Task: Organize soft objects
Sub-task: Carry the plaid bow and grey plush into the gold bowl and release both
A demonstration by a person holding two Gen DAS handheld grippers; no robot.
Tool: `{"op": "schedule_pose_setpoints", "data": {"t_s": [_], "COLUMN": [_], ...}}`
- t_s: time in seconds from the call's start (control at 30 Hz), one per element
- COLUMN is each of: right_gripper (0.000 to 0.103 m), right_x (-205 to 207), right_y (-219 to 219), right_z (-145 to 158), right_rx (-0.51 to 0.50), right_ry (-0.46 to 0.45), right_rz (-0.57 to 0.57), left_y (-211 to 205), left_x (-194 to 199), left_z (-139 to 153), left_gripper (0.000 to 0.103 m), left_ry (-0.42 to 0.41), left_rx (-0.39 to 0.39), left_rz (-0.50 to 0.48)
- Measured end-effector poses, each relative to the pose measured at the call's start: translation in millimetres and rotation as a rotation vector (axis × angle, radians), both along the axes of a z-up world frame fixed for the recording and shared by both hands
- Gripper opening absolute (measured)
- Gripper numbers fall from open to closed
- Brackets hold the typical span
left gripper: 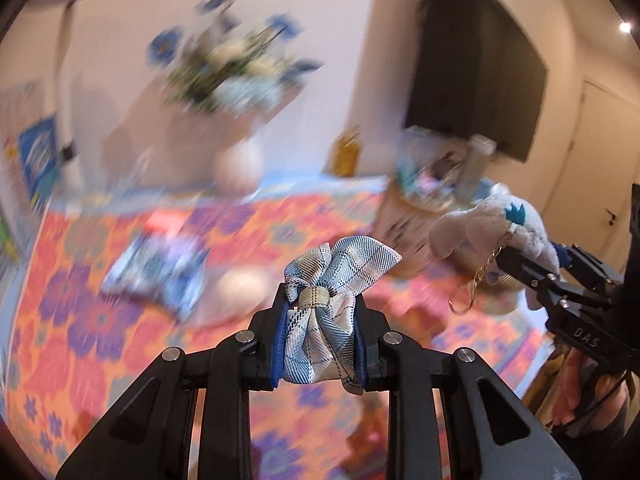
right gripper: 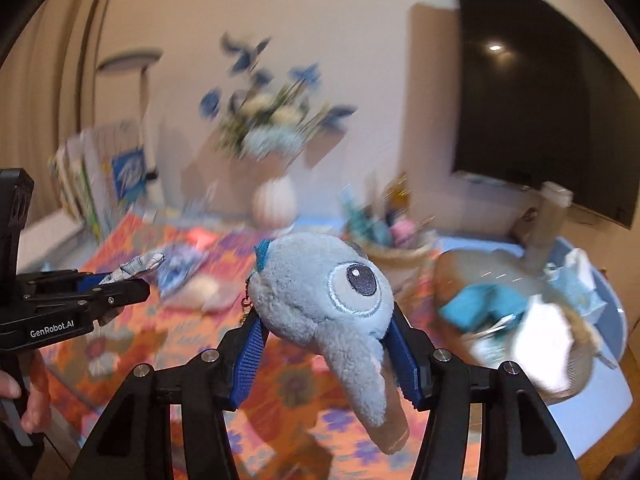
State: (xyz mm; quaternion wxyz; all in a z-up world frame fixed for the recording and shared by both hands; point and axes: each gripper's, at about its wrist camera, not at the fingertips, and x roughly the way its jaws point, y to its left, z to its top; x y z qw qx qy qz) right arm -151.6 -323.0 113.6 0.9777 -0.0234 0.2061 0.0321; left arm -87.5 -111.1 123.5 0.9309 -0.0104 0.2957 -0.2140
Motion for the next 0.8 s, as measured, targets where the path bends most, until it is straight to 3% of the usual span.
{"op": "schedule_pose_setpoints", "data": {"t_s": [0.13, 0.3, 0.5, 0.6, 0.67, 0.8], "right_gripper": [0.056, 0.056, 0.057, 0.057, 0.059, 0.066], "right_x": [-10, -3, 29, 49, 61, 72], "right_y": [-43, -110, -182, -199, -205, -207], "right_z": [34, 60, 46, 33, 25, 11], "right_rx": [-0.051, -0.053, 0.079, 0.078, 0.07, 0.046], "right_ry": [-0.084, -0.109, -0.017, 0.031, 0.085, 0.184], "right_rz": [-0.144, -0.278, -0.339, -0.378, -0.393, -0.364], "left_y": [-57, -141, -220, -242, -255, -271], "left_x": [11, 32, 69, 82, 87, 98], "left_z": [41, 71, 61, 47, 40, 26], "left_gripper": [0.023, 0.023, 0.023, 0.023, 0.027, 0.056], "left_ry": [-0.055, -0.086, 0.013, 0.049, 0.043, 0.097], "left_rx": [-0.034, -0.004, -0.012, -0.019, 0.003, 0.007], "left_rz": [-0.11, -0.223, -0.304, -0.324, -0.311, -0.33]}}
